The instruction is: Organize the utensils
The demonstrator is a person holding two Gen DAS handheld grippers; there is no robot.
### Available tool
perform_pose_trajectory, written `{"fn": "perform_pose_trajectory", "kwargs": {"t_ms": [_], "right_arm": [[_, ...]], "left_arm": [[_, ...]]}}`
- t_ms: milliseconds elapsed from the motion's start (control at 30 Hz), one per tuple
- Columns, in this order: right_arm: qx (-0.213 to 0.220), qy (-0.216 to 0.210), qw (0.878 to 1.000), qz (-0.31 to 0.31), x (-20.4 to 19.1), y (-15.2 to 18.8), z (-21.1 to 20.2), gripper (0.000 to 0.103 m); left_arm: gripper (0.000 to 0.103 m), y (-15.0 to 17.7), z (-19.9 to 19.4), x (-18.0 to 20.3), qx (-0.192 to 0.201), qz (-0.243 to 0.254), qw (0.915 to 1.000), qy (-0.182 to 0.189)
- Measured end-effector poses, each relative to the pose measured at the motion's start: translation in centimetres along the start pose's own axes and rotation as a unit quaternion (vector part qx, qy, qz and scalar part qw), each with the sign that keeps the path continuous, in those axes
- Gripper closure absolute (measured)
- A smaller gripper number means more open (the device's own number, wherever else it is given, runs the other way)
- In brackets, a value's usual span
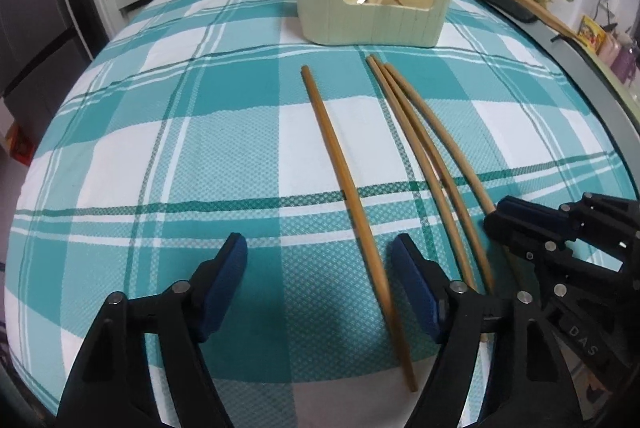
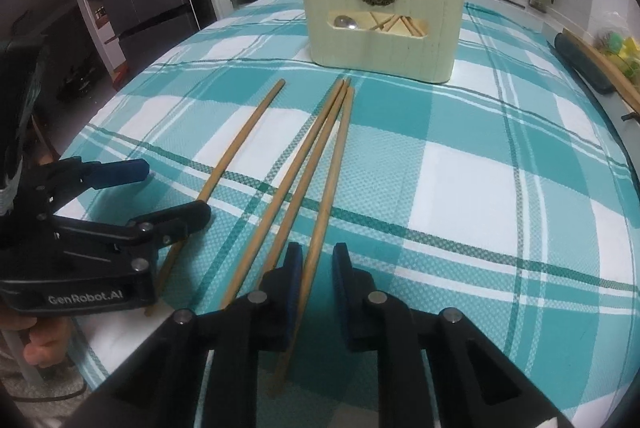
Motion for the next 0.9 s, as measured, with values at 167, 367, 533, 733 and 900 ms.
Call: {"fn": "perform_pose_trajectory", "kwargs": {"t_ms": [167, 367, 533, 733, 900], "right_arm": [[0.013, 0.026, 1.0, 0.011, 0.8, 0.4, -0.6, 0.095], [0.026, 0.056, 0.996, 0.07, 3.5, 1.3, -1.9, 0.097], [0.024, 0.08, 0.992, 0.092, 5.1, 3.2, -3.6, 0.097], [0.024, 0.072, 0.991, 0.109, 5.6, 5.1, -5.3, 0.082], [0.032, 0.065, 0.991, 0.108, 5.6, 4.9, -5.1, 0.053]], "left_arm": [[0.088, 0.2, -0.8, 0.3, 0.016, 0.011, 0.9998, -0.007], [0.097, 1.5, -1.5, -0.5, 0.017, -0.004, 0.9998, -0.005], [0.097, 4.1, -3.0, -1.6, 0.009, -0.005, 0.9999, -0.006], [0.023, 5.2, -4.0, -1.8, 0.015, -0.003, 0.9999, -0.005], [0.009, 5.1, -2.9, -1.2, 0.007, 0.013, 0.9997, -0.018]]}}
Point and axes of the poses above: each gripper's, at about its wrist camera, not at the fingertips, and z roughly the way its jaws point, x to its right, y to its underside, the point moved 7 cm from there along z, roughly the way its jaws point, and after that the axes turned 15 degrees about z, right-handed, at the moved point
